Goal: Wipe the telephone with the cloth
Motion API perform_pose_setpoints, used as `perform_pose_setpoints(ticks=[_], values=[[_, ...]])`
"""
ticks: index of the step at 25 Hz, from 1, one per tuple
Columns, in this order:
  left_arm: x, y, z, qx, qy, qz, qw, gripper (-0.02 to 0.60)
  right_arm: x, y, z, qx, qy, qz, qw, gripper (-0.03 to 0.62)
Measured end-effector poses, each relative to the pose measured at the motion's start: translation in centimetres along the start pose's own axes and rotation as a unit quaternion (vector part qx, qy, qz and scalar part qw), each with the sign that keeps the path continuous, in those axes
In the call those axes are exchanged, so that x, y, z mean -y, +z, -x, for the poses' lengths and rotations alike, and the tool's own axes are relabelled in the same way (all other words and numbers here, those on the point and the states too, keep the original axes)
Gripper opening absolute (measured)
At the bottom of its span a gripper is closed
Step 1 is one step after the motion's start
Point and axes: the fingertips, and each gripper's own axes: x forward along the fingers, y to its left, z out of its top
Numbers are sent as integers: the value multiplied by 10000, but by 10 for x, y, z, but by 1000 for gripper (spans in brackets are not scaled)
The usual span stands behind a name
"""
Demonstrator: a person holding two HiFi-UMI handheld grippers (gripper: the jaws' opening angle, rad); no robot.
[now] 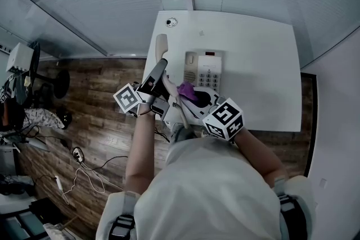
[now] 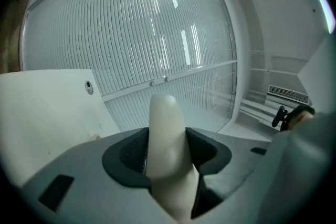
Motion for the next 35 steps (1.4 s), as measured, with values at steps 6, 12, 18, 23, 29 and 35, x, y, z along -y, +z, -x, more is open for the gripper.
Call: perform_pose_setpoints(ticks=[6,12,18,23,29,35], values=[[-5,6,-5,29,69,-31,10000,222,-1,-5,0,-69,9,15,10000,60],[-12,6,-11,-14,193,-134,9997,222,-1,-12,6,-192,-47,217,9996,60],[-21,-5,-17,-160,391,-291,9987,222,15,-12,17,-173,-387,139,9990,60],[-39,-18,-18,-373,929,-703,9925,222,42,-12,33,-156,-926,49,9956,60],[-73,-41,-15,-849,1842,-1515,9674,222,71,-10,63,18,-1494,-136,9887,60],[-101,-60,-18,-1228,2412,-2108,9393,222,87,-12,79,73,-1797,-240,9834,60]])
